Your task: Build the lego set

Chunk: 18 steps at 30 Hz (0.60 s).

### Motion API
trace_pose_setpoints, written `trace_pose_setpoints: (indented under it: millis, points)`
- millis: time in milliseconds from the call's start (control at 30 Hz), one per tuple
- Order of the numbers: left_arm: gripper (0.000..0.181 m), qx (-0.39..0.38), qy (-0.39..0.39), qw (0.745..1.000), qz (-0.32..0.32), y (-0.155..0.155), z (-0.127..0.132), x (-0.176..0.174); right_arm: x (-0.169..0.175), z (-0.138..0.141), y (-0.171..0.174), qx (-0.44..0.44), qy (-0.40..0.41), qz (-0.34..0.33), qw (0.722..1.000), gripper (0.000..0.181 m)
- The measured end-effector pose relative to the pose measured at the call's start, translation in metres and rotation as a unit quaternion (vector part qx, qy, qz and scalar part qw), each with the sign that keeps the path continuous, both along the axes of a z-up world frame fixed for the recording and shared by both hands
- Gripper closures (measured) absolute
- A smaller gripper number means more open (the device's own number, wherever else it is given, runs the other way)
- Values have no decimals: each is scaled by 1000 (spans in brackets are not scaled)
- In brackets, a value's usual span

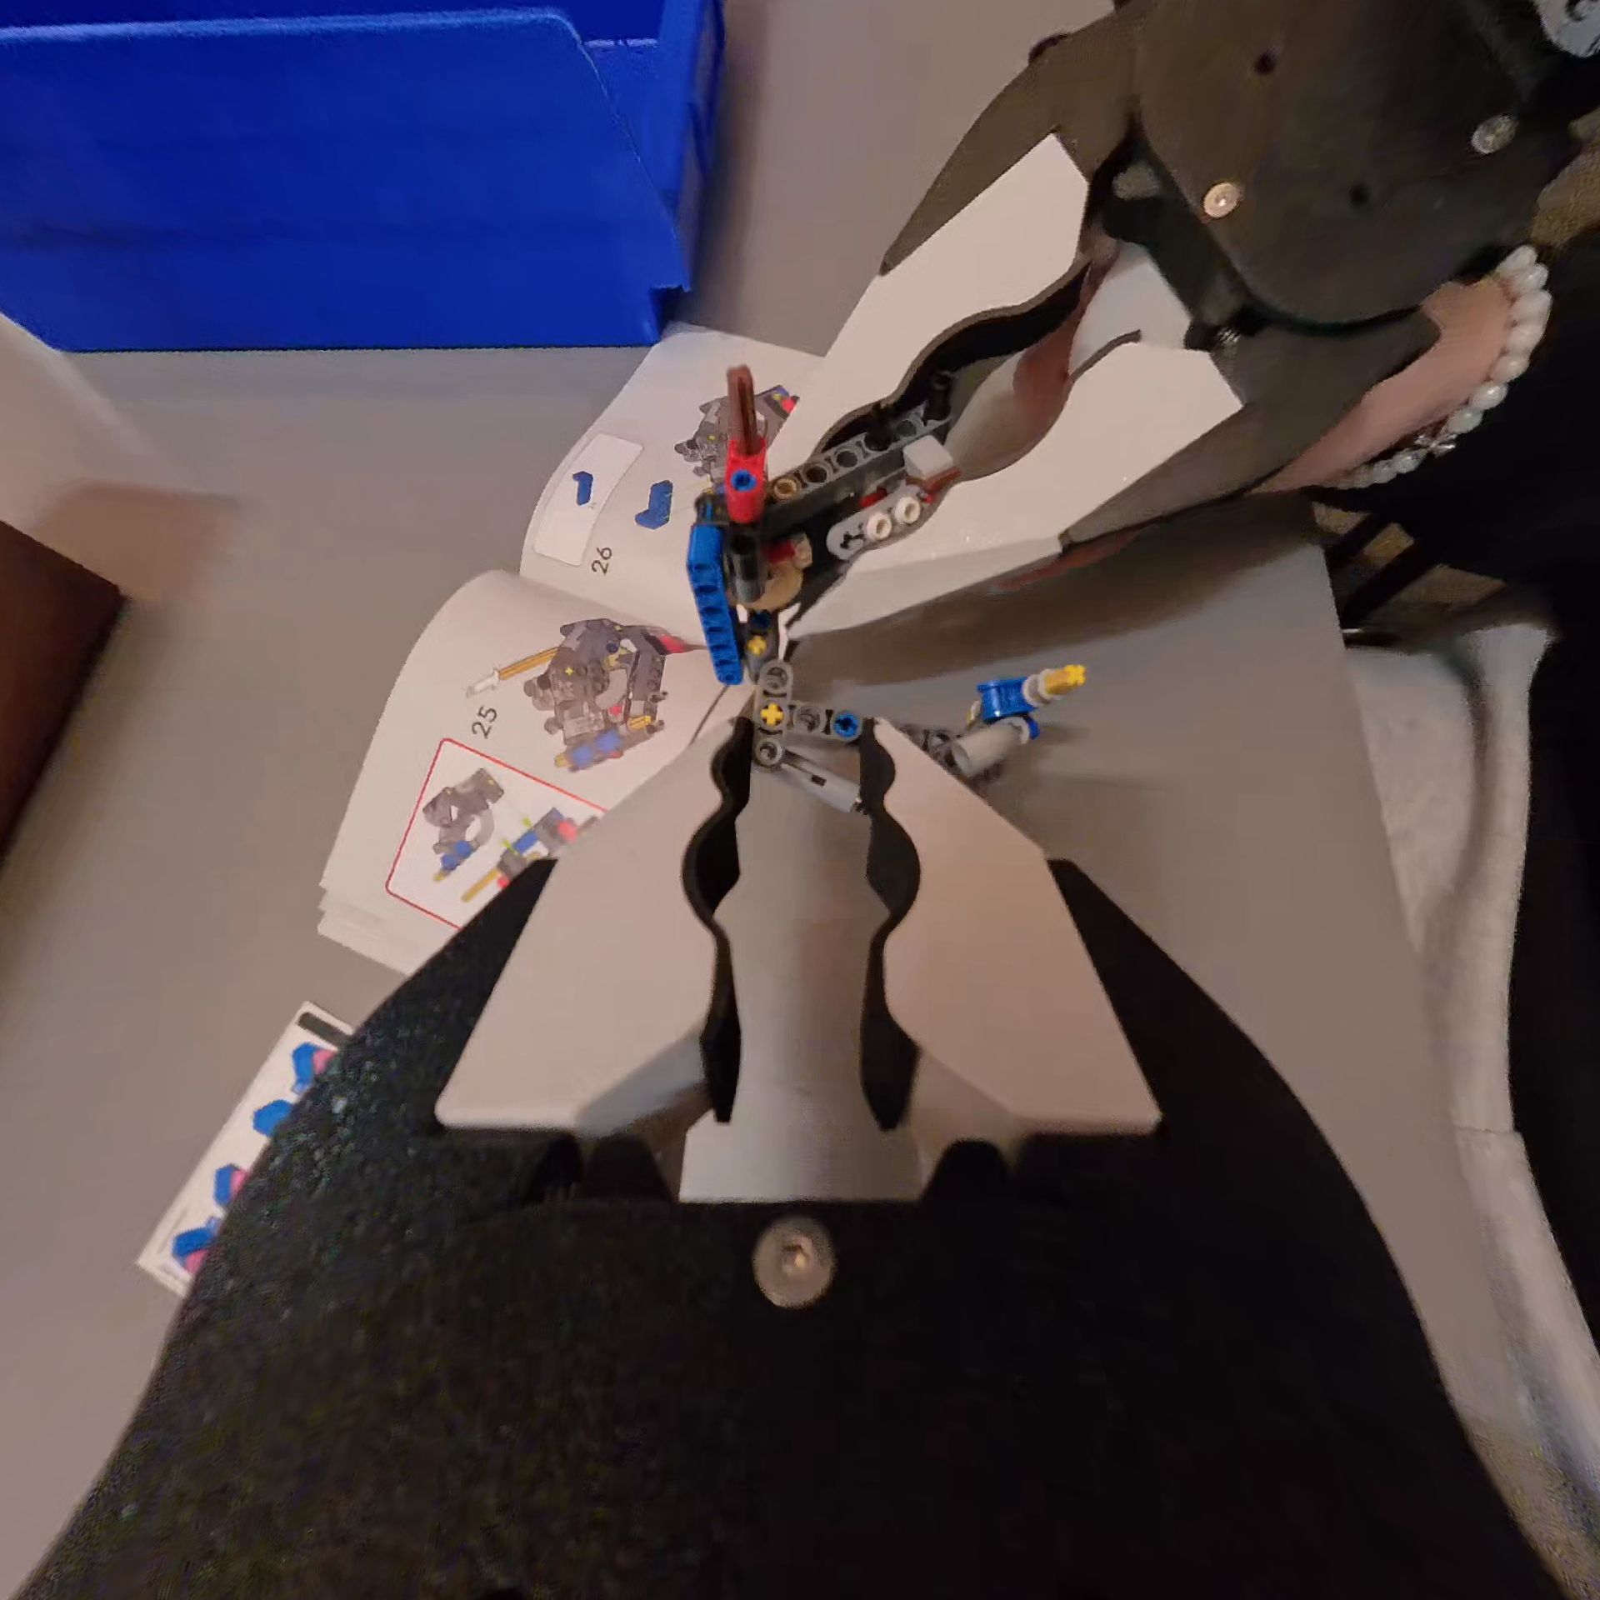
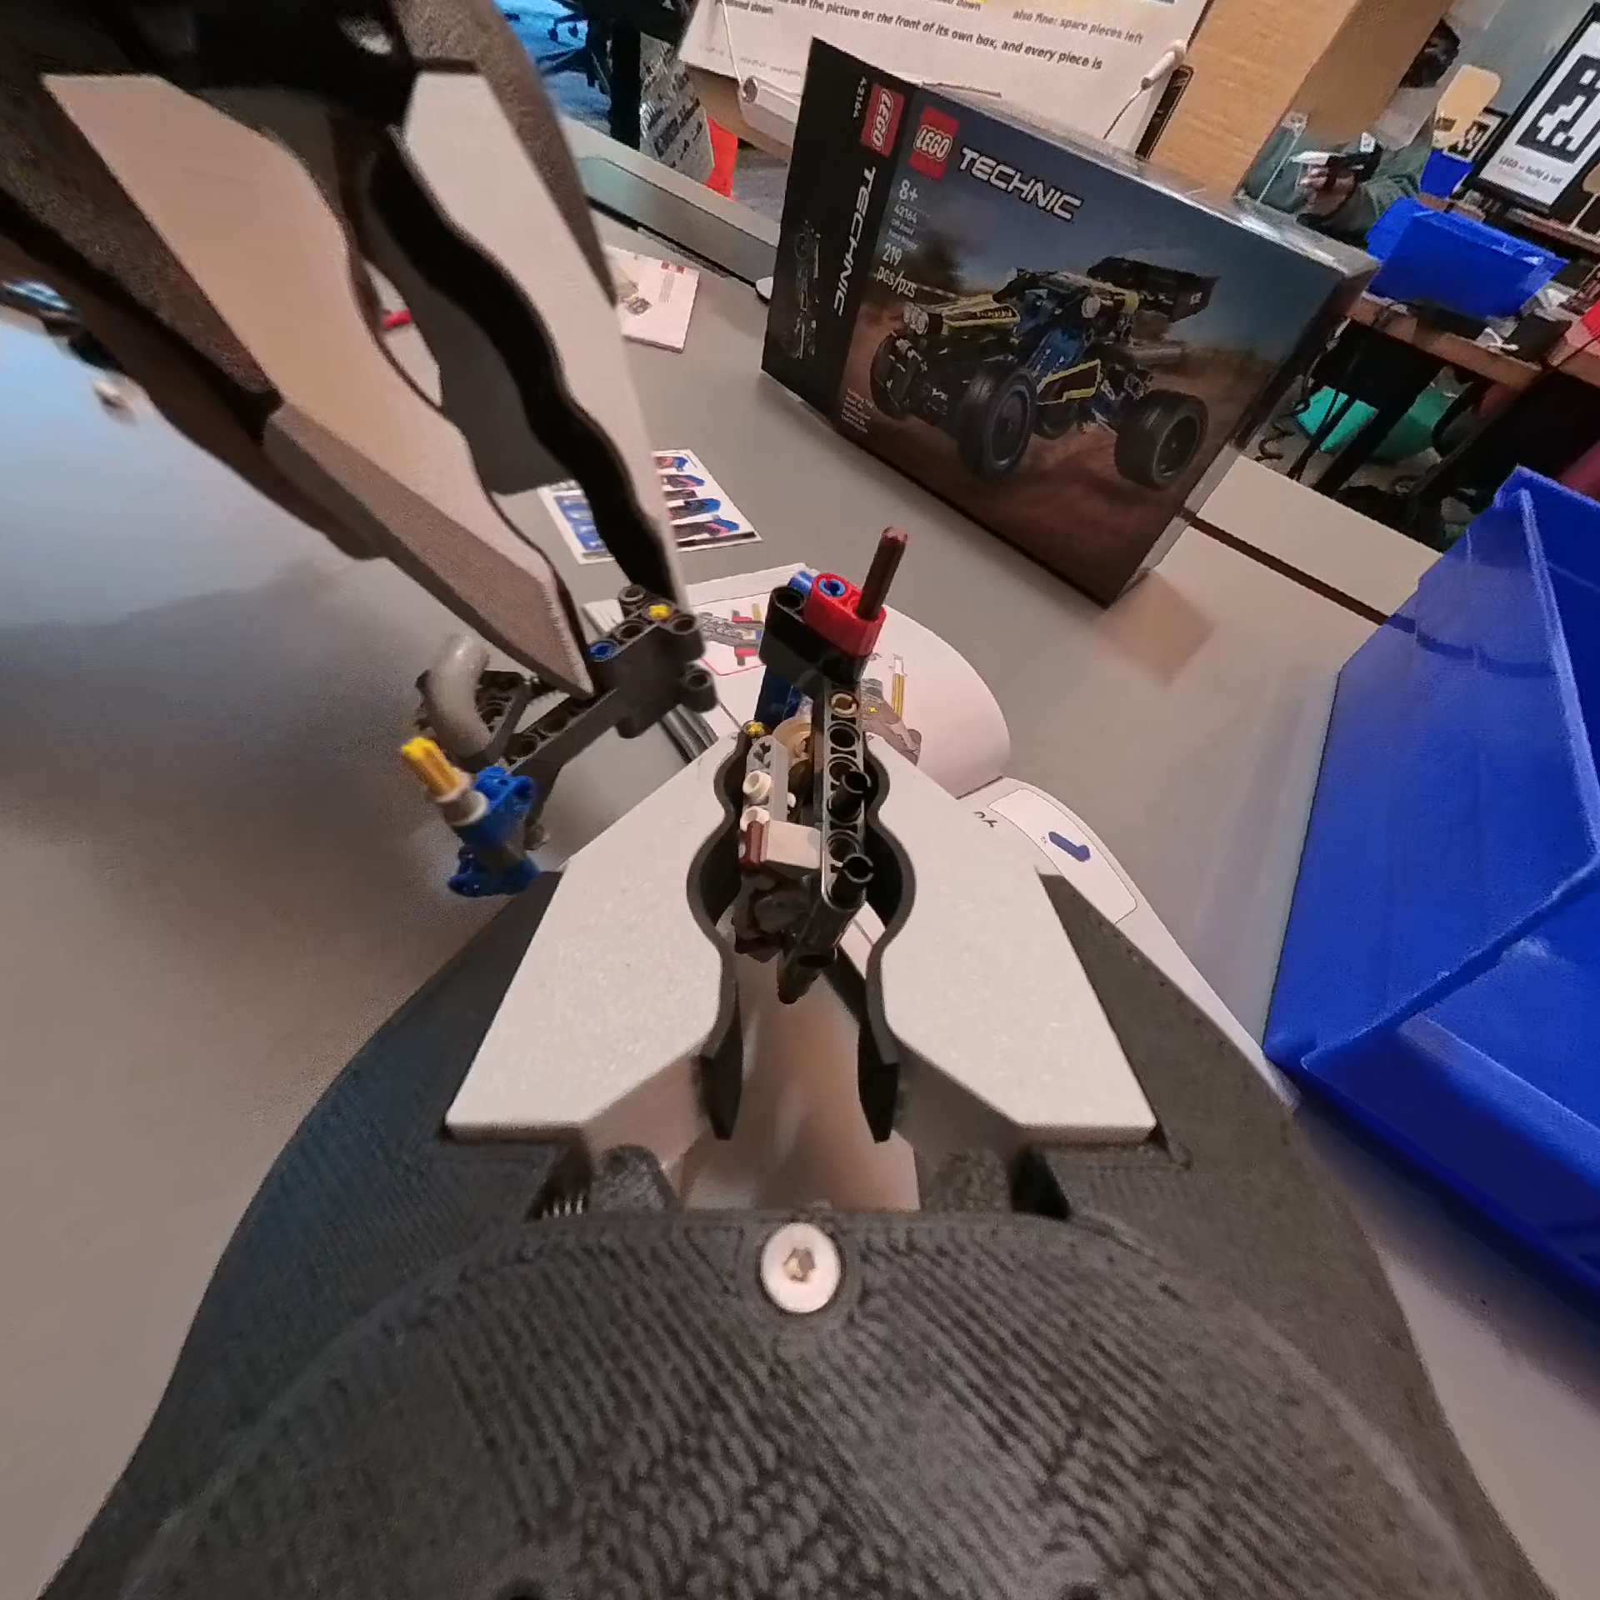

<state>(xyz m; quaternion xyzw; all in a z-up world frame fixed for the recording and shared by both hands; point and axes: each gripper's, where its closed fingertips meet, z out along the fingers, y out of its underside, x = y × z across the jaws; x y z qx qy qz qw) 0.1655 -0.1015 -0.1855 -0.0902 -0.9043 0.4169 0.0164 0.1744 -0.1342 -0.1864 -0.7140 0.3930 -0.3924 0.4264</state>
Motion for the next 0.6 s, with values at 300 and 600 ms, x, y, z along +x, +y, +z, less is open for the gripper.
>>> trace_pose_setpoints:
  millis: [300, 600]
  points:
    - [159, 44, 12, 999, -15, -8, 1, -6, -2, 1, 5, -23, 12, 12, 1000, 160]
    - [159, 101, 66, 993, -14, -6, 0, -7, -5, 0, 5, 8, 16, 39, 999, 161]
